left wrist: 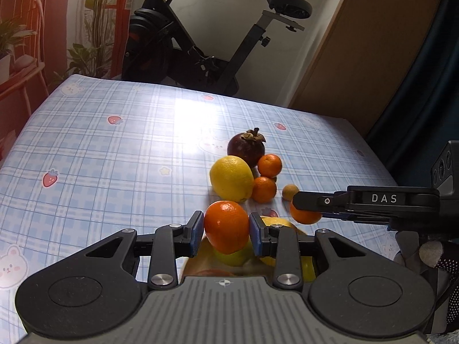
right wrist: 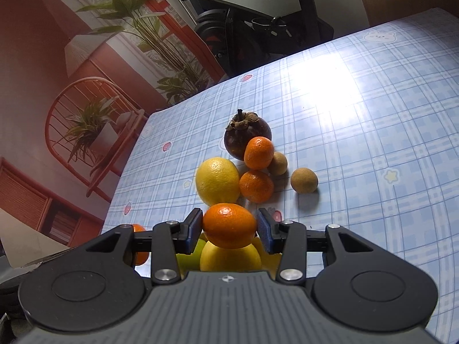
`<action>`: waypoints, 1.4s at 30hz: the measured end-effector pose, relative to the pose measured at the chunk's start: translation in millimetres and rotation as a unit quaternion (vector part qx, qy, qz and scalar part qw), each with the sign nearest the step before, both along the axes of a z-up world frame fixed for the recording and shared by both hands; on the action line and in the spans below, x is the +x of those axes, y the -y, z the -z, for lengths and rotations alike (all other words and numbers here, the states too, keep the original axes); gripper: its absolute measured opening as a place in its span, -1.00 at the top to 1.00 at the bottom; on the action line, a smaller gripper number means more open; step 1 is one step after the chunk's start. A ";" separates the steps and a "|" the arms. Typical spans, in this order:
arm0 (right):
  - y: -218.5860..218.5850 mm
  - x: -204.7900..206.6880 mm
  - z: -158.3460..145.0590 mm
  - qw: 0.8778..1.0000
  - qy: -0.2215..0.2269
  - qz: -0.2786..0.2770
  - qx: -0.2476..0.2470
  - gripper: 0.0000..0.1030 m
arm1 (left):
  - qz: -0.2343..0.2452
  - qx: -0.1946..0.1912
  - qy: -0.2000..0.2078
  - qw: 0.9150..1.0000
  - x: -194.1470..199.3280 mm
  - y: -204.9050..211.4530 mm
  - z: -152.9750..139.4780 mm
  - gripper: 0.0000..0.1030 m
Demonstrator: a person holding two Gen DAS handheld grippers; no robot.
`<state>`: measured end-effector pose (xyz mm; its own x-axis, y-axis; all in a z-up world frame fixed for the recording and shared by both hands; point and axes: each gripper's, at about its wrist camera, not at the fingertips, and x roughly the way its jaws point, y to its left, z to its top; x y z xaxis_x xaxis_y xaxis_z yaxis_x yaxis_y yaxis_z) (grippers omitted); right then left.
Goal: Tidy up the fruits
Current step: 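Lower the left tool's tangerine into the bowl while the right tool places its tangerine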
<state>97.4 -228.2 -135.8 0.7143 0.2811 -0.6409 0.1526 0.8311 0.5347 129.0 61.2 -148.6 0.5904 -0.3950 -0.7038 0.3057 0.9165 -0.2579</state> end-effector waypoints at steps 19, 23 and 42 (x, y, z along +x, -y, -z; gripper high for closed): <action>2.3 -74.6 21.3 0.999 -0.033 -0.035 -0.013 0.15 | 0.094 0.051 -0.041 0.993 -54.2 59.2 30.2 0.30; 2.8 -71.6 22.6 0.999 -0.036 -0.035 -0.013 0.14 | 0.087 0.060 -0.051 0.993 -45.3 58.6 38.6 0.30; 11.1 -70.4 15.4 0.999 -0.024 -0.024 -0.015 0.10 | 0.080 0.047 -0.032 0.995 -34.1 56.3 29.8 0.28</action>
<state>27.0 -239.3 -151.3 0.6692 0.2954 -0.6819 0.1362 0.8533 0.5033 95.0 5.0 -178.4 0.4780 -0.4117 -0.7759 0.4354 0.8782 -0.1978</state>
